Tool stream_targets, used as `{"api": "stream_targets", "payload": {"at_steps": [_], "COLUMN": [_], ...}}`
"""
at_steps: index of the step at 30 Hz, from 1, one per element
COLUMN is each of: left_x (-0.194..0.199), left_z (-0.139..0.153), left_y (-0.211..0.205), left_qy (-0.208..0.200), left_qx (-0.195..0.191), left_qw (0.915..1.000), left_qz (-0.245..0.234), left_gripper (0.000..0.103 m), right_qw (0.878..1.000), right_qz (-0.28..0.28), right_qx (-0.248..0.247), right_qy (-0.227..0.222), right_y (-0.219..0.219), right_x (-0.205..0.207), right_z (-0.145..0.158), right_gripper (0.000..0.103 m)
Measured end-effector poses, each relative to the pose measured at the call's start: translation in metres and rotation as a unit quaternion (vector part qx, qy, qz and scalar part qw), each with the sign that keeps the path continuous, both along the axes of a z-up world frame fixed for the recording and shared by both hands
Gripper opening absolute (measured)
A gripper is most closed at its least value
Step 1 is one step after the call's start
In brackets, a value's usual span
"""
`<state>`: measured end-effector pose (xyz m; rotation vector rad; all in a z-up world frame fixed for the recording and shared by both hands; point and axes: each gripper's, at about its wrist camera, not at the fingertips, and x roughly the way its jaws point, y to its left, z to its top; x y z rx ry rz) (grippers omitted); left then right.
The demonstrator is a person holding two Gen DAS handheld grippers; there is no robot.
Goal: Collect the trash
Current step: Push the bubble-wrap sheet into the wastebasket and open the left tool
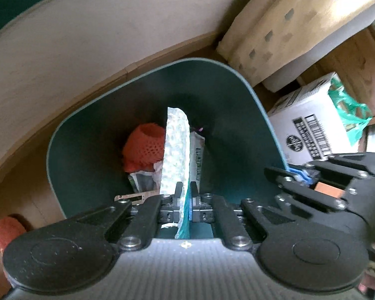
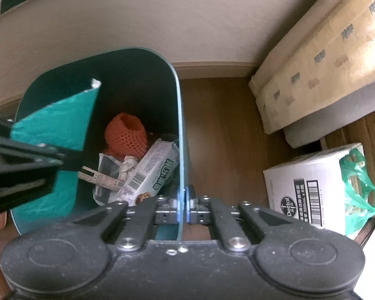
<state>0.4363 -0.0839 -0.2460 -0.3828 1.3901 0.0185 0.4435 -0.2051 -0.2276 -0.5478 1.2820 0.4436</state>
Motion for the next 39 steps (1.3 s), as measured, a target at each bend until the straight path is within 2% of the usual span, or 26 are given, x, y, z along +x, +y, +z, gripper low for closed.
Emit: {"api": "stream_targets", "payload": {"at_steps": [2,8,13,16,18,19,20,21,28,31,37,39], "left_x": [-0.004,0.007,0.009,0.009,0.007,0.006,0.005,0.004,-0.009,-0.018,-0.036,-0.044], "left_z": [0.001,-0.034,-0.047,-0.052,-0.050,-0.047,-0.045,-0.040,-0.007,0.016,0.061,0.078], "left_y": [0.006,-0.007,-0.005,-0.005,-0.004,-0.003,-0.003,-0.003,0.000,0.001,0.005,0.006], "left_qy": [0.011,0.054,0.076,0.086,0.081,0.076,0.070,0.061,0.030,0.011,-0.024,-0.033], "left_qx": [-0.002,0.026,0.020,0.016,0.024,0.025,0.026,0.030,0.044,0.054,0.068,0.071], "left_qw": [0.9999,0.9981,0.9969,0.9962,0.9964,0.9968,0.9972,0.9977,0.9985,0.9984,0.9974,0.9969], "left_qz": [-0.007,-0.015,-0.002,-0.003,-0.001,0.000,0.000,0.001,-0.007,-0.010,-0.011,-0.011], "left_gripper": [0.003,0.003,0.005,0.014,0.035,0.043,0.057,0.061,0.061,0.061,0.061,0.061], "right_qw": [1.000,1.000,1.000,1.000,0.999,0.999,0.998,0.998,0.995,0.993,0.991,0.990], "right_qz": [-0.004,-0.018,-0.022,-0.028,-0.043,-0.050,-0.055,-0.060,-0.098,-0.118,-0.130,-0.131], "right_qx": [0.001,0.006,0.006,-0.004,0.000,0.002,0.002,0.002,0.005,-0.007,0.020,0.035], "right_qy": [0.002,0.008,0.011,0.004,0.011,0.014,0.016,0.017,0.029,0.025,0.027,0.025], "right_y": [-0.002,-0.008,-0.011,-0.013,-0.018,-0.021,-0.024,-0.026,-0.046,-0.054,-0.066,-0.069], "right_x": [0.002,0.007,0.009,0.012,0.017,0.018,0.020,0.020,0.020,0.019,0.005,-0.002], "right_z": [-0.001,-0.003,-0.004,-0.005,-0.006,-0.007,-0.008,-0.009,-0.015,-0.014,0.008,0.019], "right_gripper": [0.002,0.002,0.002,0.001,0.001,0.001,0.002,0.002,0.003,0.011,0.011,0.014]}}
